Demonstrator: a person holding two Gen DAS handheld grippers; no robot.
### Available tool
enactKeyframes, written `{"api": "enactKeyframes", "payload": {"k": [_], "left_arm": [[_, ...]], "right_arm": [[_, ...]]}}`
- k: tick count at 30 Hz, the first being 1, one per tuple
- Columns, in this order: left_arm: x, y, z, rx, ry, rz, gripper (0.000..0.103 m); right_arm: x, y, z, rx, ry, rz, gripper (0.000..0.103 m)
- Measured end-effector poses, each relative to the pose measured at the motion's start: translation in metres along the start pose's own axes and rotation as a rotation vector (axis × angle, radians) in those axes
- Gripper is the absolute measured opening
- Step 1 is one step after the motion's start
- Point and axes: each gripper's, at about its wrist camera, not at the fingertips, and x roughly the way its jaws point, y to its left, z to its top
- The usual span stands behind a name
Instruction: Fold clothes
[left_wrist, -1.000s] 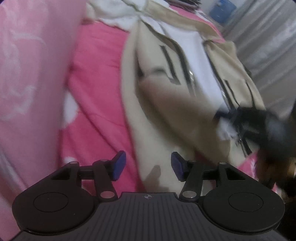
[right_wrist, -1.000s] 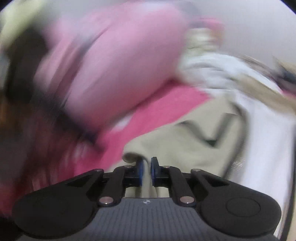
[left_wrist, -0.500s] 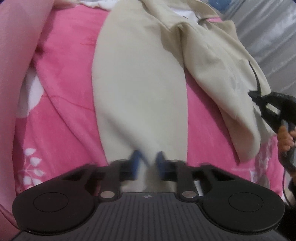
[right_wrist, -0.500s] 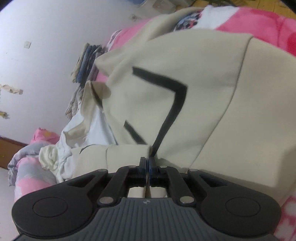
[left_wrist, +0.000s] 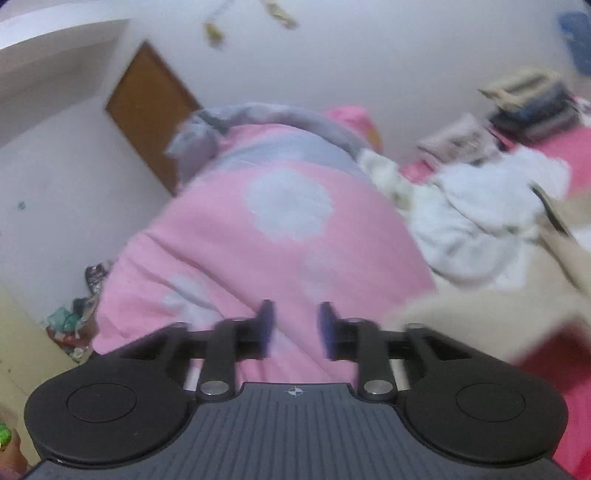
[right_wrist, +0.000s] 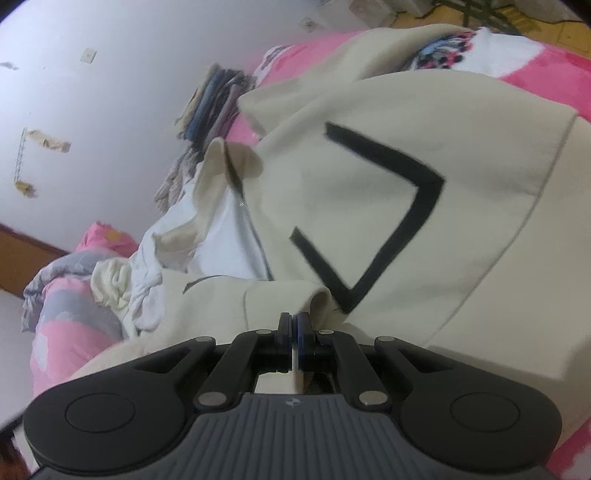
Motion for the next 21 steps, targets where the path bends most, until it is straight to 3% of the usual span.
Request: {"api": "enactKeyframes", "payload": {"k": [5,8,10,13,17,21], "left_arm": [[-0.011,0.004,-0.011,-0.082,-0.022,-0.128,0.04],[-0.025,-0.023,-0.014,-0.078,-0.027,-0.304,0.041],[-0.031,-0.04,-0.016,-0.076,0.011,-0.448,0.041],[-0.026,-0.064,-0.008,-0.066,0.069,-0.592,0.041],[-0.025,-0.093,0.012,0.03,0.07,-0.652,0.041],[-0.028,-0.137,0.018,0.188,0.069,-0.685,0.041]], "right_arm": [[0.007,0.017,-0.007,-0.113,0.045,0.011,0.004],[0.012,0.03,-0.011,-0.187,0.087,0.051,0.004],[0.016,0.044,-0.014,-0.252,0.128,0.103,0.004],[0.026,0.08,-0.035,-0.401,0.242,0.204,0.004],[0.04,0.134,-0.102,-0.693,0.461,0.345,0.004],[0.048,0.171,-0.216,-1.156,0.714,0.409,0.007]]}}
